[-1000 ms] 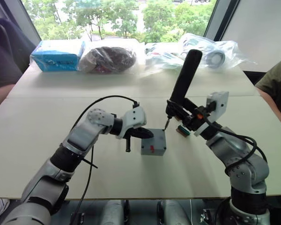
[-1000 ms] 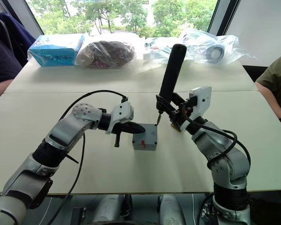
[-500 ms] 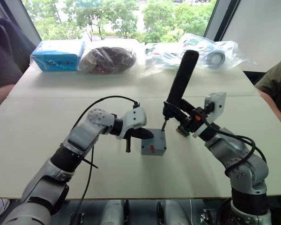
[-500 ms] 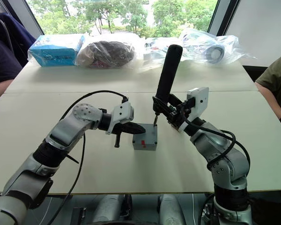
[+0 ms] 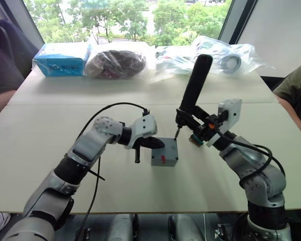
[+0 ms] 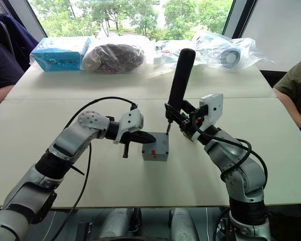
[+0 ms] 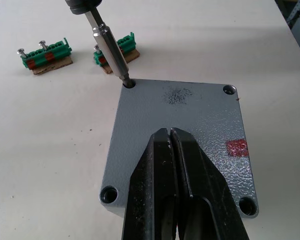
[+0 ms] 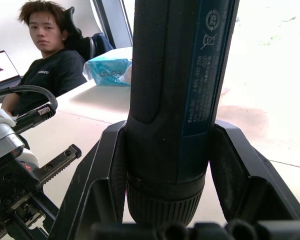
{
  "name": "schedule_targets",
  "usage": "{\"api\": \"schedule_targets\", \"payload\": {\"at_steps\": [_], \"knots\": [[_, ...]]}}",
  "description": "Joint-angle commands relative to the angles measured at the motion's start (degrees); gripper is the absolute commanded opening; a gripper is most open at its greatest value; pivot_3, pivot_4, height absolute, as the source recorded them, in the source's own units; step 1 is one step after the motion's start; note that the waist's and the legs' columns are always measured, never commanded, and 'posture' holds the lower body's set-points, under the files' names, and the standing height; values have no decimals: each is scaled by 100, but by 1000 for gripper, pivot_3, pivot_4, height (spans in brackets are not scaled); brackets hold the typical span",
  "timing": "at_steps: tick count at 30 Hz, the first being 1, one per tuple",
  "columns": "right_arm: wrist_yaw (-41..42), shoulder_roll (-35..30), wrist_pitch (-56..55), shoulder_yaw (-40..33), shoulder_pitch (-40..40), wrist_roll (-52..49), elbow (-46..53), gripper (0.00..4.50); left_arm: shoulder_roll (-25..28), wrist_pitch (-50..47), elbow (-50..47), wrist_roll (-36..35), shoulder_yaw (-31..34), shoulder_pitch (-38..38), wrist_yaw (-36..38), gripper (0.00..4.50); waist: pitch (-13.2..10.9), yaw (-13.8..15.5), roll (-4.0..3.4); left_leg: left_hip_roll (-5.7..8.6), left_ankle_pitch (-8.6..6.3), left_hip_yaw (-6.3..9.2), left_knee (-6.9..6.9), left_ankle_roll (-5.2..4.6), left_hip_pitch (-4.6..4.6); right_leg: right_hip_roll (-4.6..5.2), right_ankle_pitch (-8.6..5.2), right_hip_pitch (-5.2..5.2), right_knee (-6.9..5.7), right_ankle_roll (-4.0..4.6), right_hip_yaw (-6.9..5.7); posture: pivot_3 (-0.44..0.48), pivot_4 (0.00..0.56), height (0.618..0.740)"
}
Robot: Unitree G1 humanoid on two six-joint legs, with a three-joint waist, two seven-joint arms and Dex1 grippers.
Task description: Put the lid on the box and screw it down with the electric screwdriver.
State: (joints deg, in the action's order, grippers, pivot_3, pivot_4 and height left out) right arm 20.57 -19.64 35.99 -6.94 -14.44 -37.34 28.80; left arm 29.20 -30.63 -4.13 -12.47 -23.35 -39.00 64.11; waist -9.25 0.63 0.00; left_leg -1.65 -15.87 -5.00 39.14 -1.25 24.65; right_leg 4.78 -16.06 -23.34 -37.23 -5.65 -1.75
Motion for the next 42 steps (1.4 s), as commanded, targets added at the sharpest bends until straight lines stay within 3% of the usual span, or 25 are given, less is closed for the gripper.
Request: {"api": "schedule_targets", "payload": {"at_steps": [1,9,24,42], "knots": [[28,57,-196,116,41,44,244,1808,74,-67,18,97,-13,61,-3,0,0,0,0,0,0,0,0,0,0,0,0,0,0,0,0,0,150,740],[253,-194,-482,899,425,827,177,1808,126,-97,37,82,3,159,6,0,16,-9,20,-4,-1,0,-1,-2,-24,-6,-1,22,3,1,1,0,150,740],[305,-76,-768,897,986,1001,-121,1808,140,-98,22,111,-2,366,-61,0,66,-6,69,-10,-9,3,-18,-11,-110,-6,-9,108,19,15,-1,0,150,740],[197,-76,-653,965,1118,1204,-356,1808,125,-57,26,176,-80,440,-37,0,144,-5,98,-10,-12,5,-28,-12,-118,16,-25,112,20,43,0,0,150,740]]}}
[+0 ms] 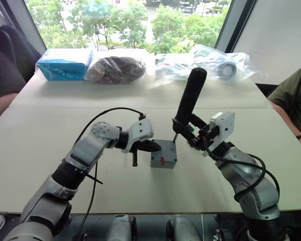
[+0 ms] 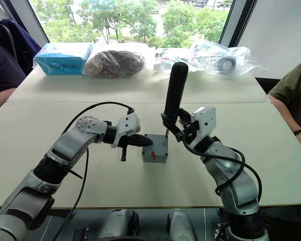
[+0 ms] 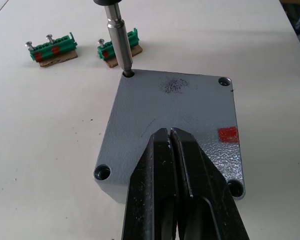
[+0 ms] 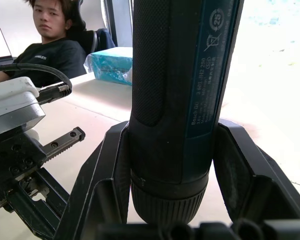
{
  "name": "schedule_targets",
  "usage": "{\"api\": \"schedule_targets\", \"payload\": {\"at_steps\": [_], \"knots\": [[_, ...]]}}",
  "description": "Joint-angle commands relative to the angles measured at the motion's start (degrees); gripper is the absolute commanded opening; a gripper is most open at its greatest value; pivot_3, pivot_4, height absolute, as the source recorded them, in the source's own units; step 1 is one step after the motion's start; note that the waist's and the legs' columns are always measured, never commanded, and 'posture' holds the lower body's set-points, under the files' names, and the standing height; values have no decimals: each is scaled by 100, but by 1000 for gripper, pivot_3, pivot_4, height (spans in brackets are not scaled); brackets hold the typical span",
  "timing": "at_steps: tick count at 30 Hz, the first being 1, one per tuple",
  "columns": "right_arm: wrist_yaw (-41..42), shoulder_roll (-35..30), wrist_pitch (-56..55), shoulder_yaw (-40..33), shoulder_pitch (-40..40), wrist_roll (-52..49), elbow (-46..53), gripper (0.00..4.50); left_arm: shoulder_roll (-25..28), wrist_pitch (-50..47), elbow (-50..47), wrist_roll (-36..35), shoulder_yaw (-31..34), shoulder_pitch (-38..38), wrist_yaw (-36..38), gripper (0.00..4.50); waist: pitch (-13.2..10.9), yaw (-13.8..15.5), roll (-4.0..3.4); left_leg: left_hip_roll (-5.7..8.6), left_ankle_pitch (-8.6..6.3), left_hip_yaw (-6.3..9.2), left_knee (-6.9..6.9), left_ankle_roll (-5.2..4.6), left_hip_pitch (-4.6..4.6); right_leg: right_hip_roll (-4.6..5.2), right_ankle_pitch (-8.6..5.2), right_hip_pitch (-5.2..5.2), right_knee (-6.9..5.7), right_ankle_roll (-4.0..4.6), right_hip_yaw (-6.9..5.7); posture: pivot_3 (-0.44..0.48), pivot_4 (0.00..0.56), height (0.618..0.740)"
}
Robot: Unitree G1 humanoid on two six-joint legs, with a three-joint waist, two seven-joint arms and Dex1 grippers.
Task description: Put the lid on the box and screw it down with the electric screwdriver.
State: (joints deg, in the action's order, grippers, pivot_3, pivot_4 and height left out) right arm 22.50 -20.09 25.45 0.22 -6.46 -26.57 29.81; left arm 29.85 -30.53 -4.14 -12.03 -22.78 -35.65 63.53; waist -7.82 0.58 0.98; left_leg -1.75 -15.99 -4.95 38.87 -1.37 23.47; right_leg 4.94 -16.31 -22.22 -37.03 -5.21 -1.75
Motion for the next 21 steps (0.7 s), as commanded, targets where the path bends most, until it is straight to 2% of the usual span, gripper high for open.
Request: {"api": "schedule_targets", "payload": {"at_steps": [1,15,21], "knots": [[-3,-19,395,252,305,130,-468,1808,60,-66,25,137,-140,107,20,0,2,0,0,0,0,0,-1,0,0,6,-1,0,0,2,0,0,150,740],[28,36,347,246,213,153,-505,1808,34,-36,88,174,-135,88,-8,0,5,-5,-2,2,-1,2,-11,2,-4,31,-16,0,2,30,-7,0,150,740],[40,14,357,211,178,134,-476,1808,15,-18,124,180,-133,78,-19,0,5,-9,-1,23,2,2,-55,7,-16,59,-18,-3,8,33,-10,0,150,740]]}}
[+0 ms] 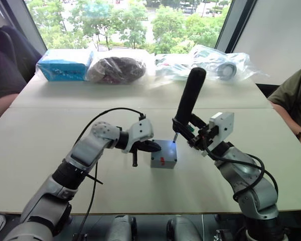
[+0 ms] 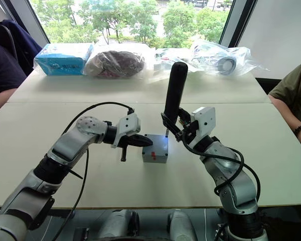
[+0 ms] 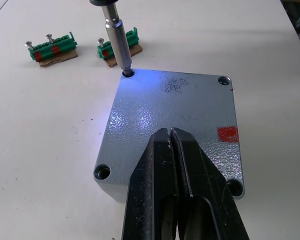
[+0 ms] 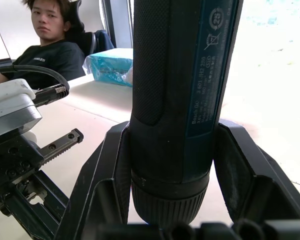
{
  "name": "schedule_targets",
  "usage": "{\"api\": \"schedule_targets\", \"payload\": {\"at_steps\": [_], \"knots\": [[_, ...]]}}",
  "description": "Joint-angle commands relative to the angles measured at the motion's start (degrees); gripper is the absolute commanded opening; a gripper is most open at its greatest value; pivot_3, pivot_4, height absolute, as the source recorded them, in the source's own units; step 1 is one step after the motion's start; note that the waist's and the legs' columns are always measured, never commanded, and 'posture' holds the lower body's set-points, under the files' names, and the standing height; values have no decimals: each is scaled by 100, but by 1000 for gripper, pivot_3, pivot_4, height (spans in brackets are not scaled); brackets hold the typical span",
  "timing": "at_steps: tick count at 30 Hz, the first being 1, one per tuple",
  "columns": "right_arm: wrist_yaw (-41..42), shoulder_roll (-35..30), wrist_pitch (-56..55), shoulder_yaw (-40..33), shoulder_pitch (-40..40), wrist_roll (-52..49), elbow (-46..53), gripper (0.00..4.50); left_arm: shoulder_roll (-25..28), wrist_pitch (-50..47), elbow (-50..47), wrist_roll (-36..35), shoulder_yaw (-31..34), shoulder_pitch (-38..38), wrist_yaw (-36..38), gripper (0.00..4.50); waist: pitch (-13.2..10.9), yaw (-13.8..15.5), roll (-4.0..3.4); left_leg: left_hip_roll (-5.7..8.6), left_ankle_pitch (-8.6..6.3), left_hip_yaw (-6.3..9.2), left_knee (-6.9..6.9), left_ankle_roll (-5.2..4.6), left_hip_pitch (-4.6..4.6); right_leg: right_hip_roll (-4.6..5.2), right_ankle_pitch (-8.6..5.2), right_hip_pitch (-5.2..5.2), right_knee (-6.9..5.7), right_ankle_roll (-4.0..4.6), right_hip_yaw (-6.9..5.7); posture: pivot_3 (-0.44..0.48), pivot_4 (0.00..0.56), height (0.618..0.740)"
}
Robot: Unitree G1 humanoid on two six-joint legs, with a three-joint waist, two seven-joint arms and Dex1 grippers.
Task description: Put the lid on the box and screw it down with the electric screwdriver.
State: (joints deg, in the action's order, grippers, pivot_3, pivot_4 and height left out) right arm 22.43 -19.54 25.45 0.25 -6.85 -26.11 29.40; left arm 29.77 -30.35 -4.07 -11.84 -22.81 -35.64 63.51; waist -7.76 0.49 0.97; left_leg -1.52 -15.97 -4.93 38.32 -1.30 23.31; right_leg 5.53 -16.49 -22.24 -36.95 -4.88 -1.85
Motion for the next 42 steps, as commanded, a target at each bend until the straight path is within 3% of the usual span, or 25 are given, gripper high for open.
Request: {"api": "schedule_targets", "payload": {"at_steps": [1,8,16,19,22,26,29,33,38,42], "knots": [[52,-48,362,198,201,80,-425,1808,17,-35,121,160,-130,77,-20,0,0,0,-1,2,1,0,-5,1,-1,3,0,0,1,0,0,0,150,740],[-79,-36,538,-142,-242,-198,-185,1808,-8,-19,179,142,-93,92,-37,0,-1,-5,-2,2,1,0,-10,1,-1,5,-1,-2,5,2,0,0,150,740],[-539,-585,2380,-1326,-1881,-2022,249,1808,-127,-346,135,-358,385,81,-32,0,-67,-11,-59,12,5,1,-14,6,30,21,1,-41,0,3,-2,0,150,740],[-1149,-881,3118,-2265,-2865,-3281,-395,1808,-896,-464,-92,-938,1553,-92,-1220,0,-91,-32,-75,11,5,1,-19,6,60,17,4,-67,2,-2,-5,0,150,740],[-1513,-1189,3496,-2683,-3293,-3770,-817,1808,-1037,-646,-272,-1082,1899,-195,-1516,0,-129,-13,-60,15,17,2,1,13,126,15,28,-126,-13,-46,-7,0,150,740],[-1643,-2271,4742,-2646,-3410,-3791,-1548,1808,-383,-1625,-420,-1907,1885,-440,-557,0,-130,-20,-62,16,17,-1,-10,13,124,-2,26,-121,-2,-46,-15,0,150,740],[-1746,-2640,5638,-2744,-3416,-3996,-2126,1808,11,-1616,-601,-1804,1659,-439,-388,0,-139,-24,-59,20,16,-10,-9,10,123,-11,26,-120,1,-47,-18,0,150,740],[-1390,-3298,6664,-2488,-3029,-4084,-3062,1808,825,-1142,-1200,-1480,1042,-215,353,0,-149,-20,-62,23,16,-13,-11,9,122,-16,26,-122,0,-47,-13,0,150,740],[-978,-3812,6705,-1764,-2837,-4050,-3866,1808,1005,-927,-1541,-1317,771,-124,389,0,-160,-8,-69,24,15,-15,-10,7,123,-18,26,-123,2,-47,-7,0,150,740],[-767,-3872,6705,-1142,-3133,-3647,-4284,1808,982,-940,-1753,-1260,667,31,261,0,-162,-26,-67,24,14,-14,-9,5,120,-24,26,-122,1,-48,-3,0,150,740]]}}
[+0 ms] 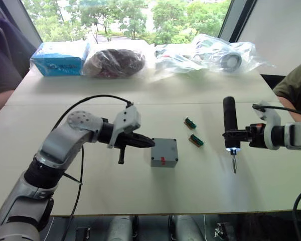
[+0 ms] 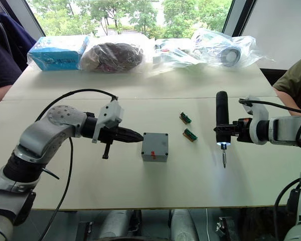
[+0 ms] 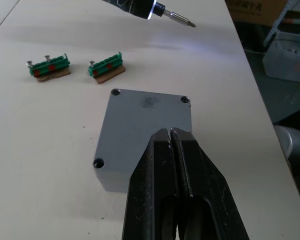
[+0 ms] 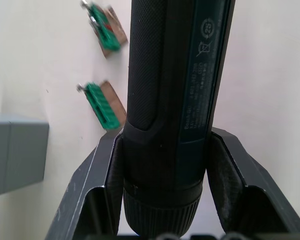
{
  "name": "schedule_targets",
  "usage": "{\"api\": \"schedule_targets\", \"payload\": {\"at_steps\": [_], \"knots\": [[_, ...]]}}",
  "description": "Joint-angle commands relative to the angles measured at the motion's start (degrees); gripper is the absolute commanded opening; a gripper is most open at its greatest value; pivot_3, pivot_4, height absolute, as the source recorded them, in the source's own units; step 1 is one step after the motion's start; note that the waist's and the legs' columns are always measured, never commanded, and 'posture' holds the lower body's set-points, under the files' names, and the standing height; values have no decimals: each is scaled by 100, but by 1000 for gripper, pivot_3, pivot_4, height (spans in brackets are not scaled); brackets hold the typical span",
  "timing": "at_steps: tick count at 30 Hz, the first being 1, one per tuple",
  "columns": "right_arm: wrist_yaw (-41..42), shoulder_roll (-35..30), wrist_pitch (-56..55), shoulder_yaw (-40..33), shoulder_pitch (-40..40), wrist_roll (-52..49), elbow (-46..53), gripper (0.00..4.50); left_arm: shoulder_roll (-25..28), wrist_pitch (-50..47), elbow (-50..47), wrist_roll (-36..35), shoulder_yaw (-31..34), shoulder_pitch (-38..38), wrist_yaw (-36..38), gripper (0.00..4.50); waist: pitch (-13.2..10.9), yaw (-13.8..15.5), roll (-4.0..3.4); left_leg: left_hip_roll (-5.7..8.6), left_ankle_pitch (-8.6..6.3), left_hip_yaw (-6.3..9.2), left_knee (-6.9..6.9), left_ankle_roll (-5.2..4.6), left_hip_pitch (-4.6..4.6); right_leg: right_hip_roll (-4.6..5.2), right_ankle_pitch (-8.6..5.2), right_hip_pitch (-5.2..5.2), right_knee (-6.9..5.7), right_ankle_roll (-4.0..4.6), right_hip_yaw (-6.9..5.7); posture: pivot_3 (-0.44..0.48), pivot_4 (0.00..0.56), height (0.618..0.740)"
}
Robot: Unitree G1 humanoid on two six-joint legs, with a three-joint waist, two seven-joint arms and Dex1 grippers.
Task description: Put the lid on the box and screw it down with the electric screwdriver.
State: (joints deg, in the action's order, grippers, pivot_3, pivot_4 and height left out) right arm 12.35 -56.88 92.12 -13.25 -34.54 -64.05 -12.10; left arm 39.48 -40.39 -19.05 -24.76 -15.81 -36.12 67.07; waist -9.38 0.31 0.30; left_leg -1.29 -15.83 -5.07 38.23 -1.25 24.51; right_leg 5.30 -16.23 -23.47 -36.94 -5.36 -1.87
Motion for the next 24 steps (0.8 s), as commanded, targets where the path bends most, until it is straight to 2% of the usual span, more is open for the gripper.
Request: {"api": "schedule_targets", "payload": {"at_steps": [1,12,14,15,19,24], "knots": [[282,-140,38,338,-460,245,-226,1808,-8,31,-284,24,-40,112,-131,0,-1,-23,0,-2,0,0,0,0,0,-3,0,-1,0,0,1,0,150,740],[1550,-132,-555,1736,-1073,1911,-1099,1808,-112,38,-357,76,-86,321,-444,0,-5,7,3,-14,1,1,5,1,1,-24,-1,-2,-1,-1,9,0,150,740],[1747,-118,-630,1930,-1083,2147,-1104,2808,-123,71,-314,106,-83,322,-479,0,-5,9,3,-14,1,1,8,1,1,-24,0,0,-2,-3,9,0,150,740],[1839,-111,-658,2000,-1085,2251,-1106,2956,-126,86,-300,120,-85,322,-493,0,-5,7,3,-14,1,1,10,1,0,-24,0,1,-2,-3,9,0,150,740],[2215,-163,-1006,2291,-1036,2709,-1088,4421,-173,155,-160,212,-87,273,-589,0,3,26,16,-14,1,3,12,1,-6,-24,1,9,-3,-4,7,0,150,740],[2610,-224,-1147,2286,-1068,2986,-1024,4492,-188,224,-23,258,-80,222,-586,0,6,36,22,-15,-3,6,38,-4,-6,-23,3,21,-5,-8,5,0,150,740]]}}
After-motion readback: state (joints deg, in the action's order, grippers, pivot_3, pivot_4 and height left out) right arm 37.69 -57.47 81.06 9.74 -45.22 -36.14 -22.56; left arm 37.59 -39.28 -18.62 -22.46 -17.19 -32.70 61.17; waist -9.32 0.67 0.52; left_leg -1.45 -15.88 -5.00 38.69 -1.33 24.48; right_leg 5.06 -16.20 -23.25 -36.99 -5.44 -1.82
